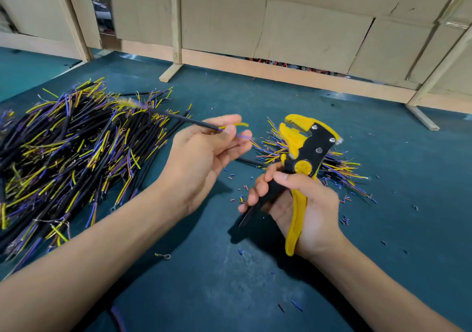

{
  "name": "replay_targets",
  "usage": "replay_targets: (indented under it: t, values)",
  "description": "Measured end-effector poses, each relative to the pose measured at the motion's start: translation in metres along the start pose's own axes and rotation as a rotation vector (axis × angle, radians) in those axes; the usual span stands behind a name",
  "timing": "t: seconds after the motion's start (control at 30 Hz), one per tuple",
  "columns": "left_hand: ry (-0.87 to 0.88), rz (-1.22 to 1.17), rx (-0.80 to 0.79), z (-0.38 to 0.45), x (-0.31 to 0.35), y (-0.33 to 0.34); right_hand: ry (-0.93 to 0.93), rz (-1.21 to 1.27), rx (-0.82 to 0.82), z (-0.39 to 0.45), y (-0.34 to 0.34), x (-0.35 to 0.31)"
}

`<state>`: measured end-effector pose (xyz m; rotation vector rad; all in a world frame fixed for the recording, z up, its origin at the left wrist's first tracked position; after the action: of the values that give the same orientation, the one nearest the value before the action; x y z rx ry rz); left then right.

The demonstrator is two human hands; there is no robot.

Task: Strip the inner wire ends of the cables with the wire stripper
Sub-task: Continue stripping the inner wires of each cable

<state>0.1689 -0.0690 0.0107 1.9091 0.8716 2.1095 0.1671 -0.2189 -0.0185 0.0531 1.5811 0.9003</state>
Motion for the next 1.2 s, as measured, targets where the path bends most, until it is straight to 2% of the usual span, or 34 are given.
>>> replay_targets:
  t: [0.1,0.17,0.23,0.3,0.33,0.37,0.43,0.47,0.53,0.6,0.63,0.7,0.77,0.97,1.03,1.2]
  values:
    - [-0.048,0.327,0.081,0.016,0.002,-0.002,-0.137,-0.005,0.148,0.002,-0.01,-0.016]
    - [0.013,0.642,0.072,0.026,0.004,0.005,-0.223,-0.045,0.22,0.002,-0.016,-0.026]
    - [0.155,0.923,-0.03,0.032,0.005,0.024,-0.273,-0.057,0.253,0.004,-0.021,-0.033]
    - [0.395,1.408,-0.205,0.033,-0.003,0.05,-0.301,-0.042,0.25,0.003,-0.023,-0.037]
    - [0.453,1.618,-0.281,0.034,-0.013,0.06,-0.308,-0.033,0.252,0.003,-0.024,-0.038]
    - [0.436,1.758,-0.309,0.038,-0.021,0.065,-0.307,-0.026,0.26,0.002,-0.026,-0.038]
    - [0.257,1.931,-0.361,0.048,-0.031,0.056,-0.292,-0.012,0.284,0.002,-0.029,-0.037]
    - [0.196,1.955,-0.413,0.052,-0.031,0.048,-0.287,-0.007,0.293,0.002,-0.031,-0.037]
    - [0.254,2.007,-0.468,0.059,-0.019,0.026,-0.275,-0.009,0.303,0.003,-0.032,-0.037]
    - [0.391,2.104,-0.297,0.07,0.011,-0.003,-0.265,-0.006,0.297,0.004,-0.032,-0.035]
    - [0.391,2.179,-0.185,0.076,0.026,-0.018,-0.264,-0.007,0.292,0.005,-0.032,-0.034]
    - [0.215,2.294,-0.062,0.082,0.044,-0.045,-0.258,-0.02,0.276,0.006,-0.03,-0.03]
    - [0.039,2.291,-0.044,0.08,0.044,-0.06,-0.254,-0.051,0.258,0.006,-0.028,-0.027]
    - [0.111,2.187,0.028,0.075,0.037,-0.056,-0.258,-0.095,0.216,0.004,-0.026,-0.024]
    - [0.035,2.125,-0.005,0.081,0.041,-0.052,-0.253,-0.079,0.213,0.005,-0.027,-0.024]
    - [-0.324,2.135,-0.131,0.072,0.056,-0.061,-0.258,-0.061,0.206,0.006,-0.032,-0.025]
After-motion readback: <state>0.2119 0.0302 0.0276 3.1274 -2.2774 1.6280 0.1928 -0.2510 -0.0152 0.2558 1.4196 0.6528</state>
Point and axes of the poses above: each hand's wrist, its own z-axis towards the middle knuckle, its own y-axis out of the palm, x = y × z, the point moved 5 cm from there along z, towards the middle knuckle, and after that the axes turned 4 degrees about x, right-handed, at the moved point
